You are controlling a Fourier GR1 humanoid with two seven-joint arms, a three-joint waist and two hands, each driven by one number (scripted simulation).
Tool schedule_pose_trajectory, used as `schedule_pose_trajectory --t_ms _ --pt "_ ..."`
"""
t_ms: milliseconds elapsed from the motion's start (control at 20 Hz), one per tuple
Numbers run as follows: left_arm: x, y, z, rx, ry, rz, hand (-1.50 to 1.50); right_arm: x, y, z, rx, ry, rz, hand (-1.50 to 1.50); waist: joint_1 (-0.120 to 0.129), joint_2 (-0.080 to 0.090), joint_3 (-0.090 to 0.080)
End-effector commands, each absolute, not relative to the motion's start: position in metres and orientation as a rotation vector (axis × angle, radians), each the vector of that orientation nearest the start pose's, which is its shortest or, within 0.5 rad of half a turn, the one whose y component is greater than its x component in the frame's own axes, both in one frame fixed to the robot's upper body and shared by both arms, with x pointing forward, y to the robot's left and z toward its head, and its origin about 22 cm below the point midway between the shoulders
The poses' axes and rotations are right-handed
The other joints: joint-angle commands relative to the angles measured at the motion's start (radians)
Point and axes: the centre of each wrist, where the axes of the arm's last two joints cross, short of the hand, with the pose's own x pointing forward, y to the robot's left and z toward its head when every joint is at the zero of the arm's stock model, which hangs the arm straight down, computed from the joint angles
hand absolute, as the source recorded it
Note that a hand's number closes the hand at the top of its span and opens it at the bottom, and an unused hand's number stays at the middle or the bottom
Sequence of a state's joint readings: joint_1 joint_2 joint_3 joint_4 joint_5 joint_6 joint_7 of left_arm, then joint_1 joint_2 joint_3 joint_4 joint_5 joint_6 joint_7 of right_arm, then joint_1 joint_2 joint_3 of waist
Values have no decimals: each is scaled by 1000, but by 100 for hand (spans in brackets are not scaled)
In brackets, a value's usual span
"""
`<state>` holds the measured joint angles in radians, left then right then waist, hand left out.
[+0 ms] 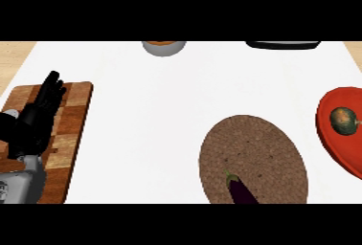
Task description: Pick the squash from the placemat and place it in the bowl
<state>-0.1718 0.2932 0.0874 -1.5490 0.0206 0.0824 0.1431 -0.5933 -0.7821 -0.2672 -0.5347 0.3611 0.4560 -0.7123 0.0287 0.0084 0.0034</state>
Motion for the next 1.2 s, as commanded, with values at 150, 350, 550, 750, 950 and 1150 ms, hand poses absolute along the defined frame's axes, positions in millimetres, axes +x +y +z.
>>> schedule_pose_trajectory --t_ms 150,350,550,750,950,1150 --pt "286 294 65 301 -1590 -81 0 311 -541 124 -63 -1763 284 -150 2 7 2" --pt "281 307 62 304 -1592 -87 0 267 -584 147 -95 -1700 239 -150 6 13 5" --pt "283 293 58 286 -1580 -82 0 253 -595 158 -63 -1660 267 -150 -2 17 8" --pt "284 302 67 294 -1601 -72 0 247 -598 153 -20 -1662 211 -150 3 16 12" --pt "282 300 59 292 -1591 -59 0 240 -601 150 46 -1680 197 -150 -17 11 14" --pt "278 303 59 296 -1594 -69 0 239 -604 162 76 -1684 192 -150 -3 10 15"
